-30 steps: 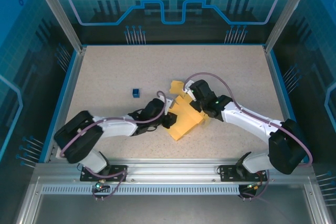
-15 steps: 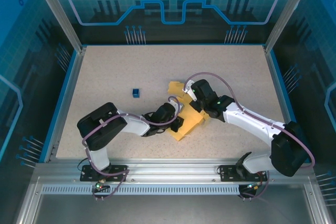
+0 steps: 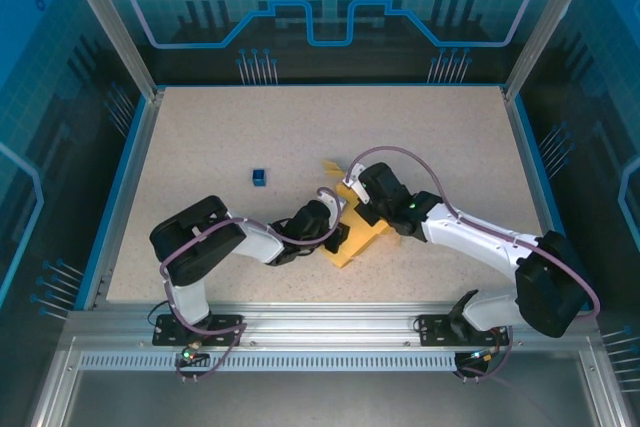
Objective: Fold the paper box
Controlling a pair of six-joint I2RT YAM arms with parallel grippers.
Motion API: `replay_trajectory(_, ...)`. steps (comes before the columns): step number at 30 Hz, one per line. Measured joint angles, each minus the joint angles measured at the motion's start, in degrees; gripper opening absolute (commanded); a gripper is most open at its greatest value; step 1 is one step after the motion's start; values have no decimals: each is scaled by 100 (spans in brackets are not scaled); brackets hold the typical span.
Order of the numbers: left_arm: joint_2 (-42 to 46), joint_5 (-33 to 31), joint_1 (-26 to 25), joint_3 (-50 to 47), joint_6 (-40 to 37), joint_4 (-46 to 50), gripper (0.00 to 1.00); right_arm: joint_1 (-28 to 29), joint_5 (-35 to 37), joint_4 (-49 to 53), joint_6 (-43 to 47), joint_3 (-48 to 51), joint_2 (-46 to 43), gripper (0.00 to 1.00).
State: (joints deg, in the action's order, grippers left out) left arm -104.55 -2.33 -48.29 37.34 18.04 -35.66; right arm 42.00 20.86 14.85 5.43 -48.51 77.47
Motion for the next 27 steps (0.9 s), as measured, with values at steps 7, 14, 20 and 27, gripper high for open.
replay_trajectory(7,0,-52,-15,-85,0,-160,8,76,-282,-197,-321,111,70,0)
replay_trajectory(14,37,-151,-26,-157,2,-234,10,107,-369,-254,-415,157,76,0)
replay_trajectory(20,494,-326,-26,-227,-4,-24,20,-188,-398,24,-238,-76,50,0)
replay_trajectory(27,1711,-439,39,-267,-136,452,36,-815,-1228,793,-26,-835,9,0)
